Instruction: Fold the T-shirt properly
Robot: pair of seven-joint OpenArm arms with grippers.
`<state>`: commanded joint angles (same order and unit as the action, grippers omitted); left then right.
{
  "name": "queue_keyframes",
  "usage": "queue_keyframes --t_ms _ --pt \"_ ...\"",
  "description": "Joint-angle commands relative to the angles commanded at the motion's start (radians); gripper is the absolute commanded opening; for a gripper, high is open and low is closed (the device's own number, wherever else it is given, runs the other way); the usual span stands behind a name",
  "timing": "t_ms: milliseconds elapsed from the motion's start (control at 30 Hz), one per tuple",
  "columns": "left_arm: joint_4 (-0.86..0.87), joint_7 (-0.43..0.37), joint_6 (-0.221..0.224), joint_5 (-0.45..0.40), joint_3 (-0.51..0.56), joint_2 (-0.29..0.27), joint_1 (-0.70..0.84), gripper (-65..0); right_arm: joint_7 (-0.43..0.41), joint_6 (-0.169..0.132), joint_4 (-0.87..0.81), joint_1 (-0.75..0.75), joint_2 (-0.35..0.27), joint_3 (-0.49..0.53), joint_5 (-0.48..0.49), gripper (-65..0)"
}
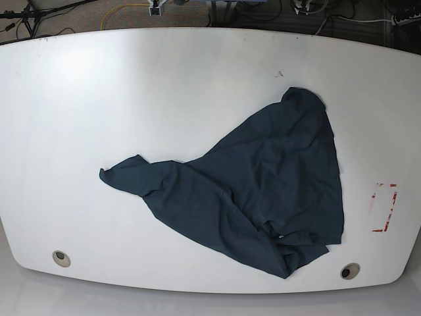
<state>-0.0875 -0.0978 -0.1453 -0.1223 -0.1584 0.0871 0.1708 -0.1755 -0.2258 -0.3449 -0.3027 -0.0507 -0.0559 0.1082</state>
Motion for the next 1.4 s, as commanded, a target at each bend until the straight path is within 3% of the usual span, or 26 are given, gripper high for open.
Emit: queue_keyframes --t_ms 1000,1400 --pt "-0.01 -0.004 0.002 0.002 0.006 0.002 0.006 -23.9 0.005 0.014 -0.006 0.005 0.0 0.035 -0.001 -63.9" --pt "-0.023 -0.018 0.001 0.013 0.004 0.004 0.008 -23.2 0.004 0.005 0.004 0.015 0.004 0.027 -0.002 -64.5"
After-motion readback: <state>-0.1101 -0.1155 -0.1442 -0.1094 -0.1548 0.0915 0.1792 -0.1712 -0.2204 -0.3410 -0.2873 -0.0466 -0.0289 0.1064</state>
